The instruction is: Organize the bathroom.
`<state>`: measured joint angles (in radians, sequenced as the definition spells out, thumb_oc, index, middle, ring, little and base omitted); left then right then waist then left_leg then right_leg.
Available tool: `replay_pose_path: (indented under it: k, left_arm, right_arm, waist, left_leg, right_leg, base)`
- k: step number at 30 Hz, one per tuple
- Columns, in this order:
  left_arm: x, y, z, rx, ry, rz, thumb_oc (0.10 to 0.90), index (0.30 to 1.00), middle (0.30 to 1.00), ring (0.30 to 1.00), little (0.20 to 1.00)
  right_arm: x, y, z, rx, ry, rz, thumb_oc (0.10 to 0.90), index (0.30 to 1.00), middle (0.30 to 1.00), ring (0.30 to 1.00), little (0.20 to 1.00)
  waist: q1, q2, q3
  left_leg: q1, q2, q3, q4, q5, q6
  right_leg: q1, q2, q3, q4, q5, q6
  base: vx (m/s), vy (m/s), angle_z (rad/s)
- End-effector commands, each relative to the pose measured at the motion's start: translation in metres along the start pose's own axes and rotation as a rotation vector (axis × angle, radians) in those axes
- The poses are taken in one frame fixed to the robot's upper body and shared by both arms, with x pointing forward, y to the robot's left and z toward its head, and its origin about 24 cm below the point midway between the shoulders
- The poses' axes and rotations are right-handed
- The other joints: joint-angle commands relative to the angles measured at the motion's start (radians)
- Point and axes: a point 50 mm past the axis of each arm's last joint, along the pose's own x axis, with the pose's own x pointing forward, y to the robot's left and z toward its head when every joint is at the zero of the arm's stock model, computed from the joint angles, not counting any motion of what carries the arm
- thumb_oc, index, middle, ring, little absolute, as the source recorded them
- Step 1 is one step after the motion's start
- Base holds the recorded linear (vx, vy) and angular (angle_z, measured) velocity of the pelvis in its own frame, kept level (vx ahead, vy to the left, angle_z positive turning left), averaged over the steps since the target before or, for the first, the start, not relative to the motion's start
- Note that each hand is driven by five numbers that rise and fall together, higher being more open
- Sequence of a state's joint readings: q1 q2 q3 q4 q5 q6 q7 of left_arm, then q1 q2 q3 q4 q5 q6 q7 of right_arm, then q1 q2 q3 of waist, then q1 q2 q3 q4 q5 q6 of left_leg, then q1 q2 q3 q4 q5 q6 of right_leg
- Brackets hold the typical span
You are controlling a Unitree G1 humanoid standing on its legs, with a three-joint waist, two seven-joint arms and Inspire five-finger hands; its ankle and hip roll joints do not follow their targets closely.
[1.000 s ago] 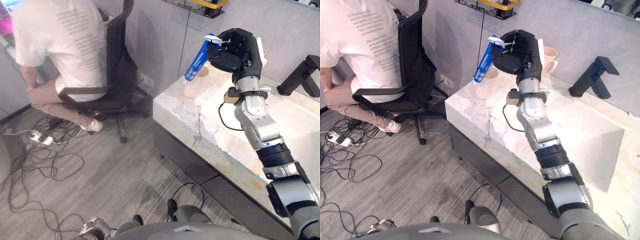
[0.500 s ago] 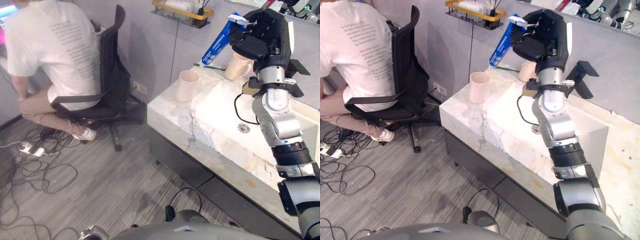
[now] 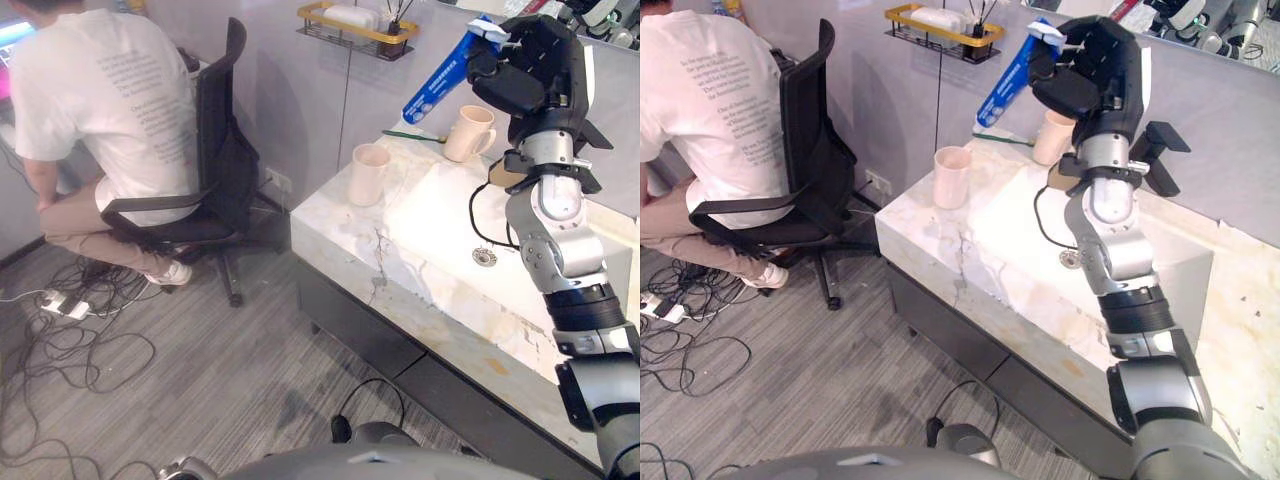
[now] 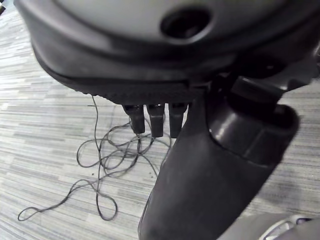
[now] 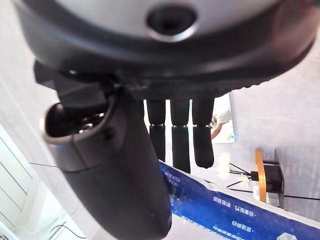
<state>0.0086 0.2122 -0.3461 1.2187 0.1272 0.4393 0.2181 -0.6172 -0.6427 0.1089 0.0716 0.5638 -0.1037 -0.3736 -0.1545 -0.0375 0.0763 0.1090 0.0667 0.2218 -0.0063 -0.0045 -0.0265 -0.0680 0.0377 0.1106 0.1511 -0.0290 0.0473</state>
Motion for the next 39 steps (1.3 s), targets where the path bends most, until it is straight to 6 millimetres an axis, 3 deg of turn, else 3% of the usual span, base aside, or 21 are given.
replay_pose_path:
  k: [1,15,39]
  left_arm:
    - [0.010,0.038,-0.039,0.040,0.155,0.122,0.800,0.900,0.900,0.900,0.900]
    - [0.010,0.044,-0.037,0.054,0.165,0.149,0.800,0.900,0.900,0.900,0.900]
    - [0.009,0.046,-0.027,0.096,0.132,0.153,0.800,0.900,0.900,0.900,0.900]
  right_arm:
    - [0.025,-0.002,0.074,0.117,-0.338,-0.042,0.400,0.300,0.300,0.300,0.300]
    - [0.026,0.003,0.061,0.129,-0.289,-0.081,0.400,0.300,0.300,0.300,0.300]
    - [0.027,0.008,0.037,0.082,-0.214,-0.098,0.400,0.300,0.300,0.300,0.300]
  waist:
    - [0.019,-0.065,-0.043]
    - [0.049,-0.063,-0.016]
    - [0.027,-0.041,0.004]
  left_leg:
    - [-0.003,-0.040,-0.016,0.078,-0.082,0.048]
    - [-0.023,-0.035,-0.048,0.095,-0.079,0.047]
    - [-0.024,-0.050,-0.047,0.114,-0.087,0.051]
  right_leg:
    - [0.048,-0.013,0.129,-0.157,0.123,0.040]
    - [0.045,-0.022,0.102,-0.150,0.122,0.042]
    - [0.032,-0.023,0.130,-0.127,0.126,0.048]
  base:
    - [0.00,0.000,0.00]
    - [0.02,-0.027,0.07]
    - [0.00,0.005,0.00]
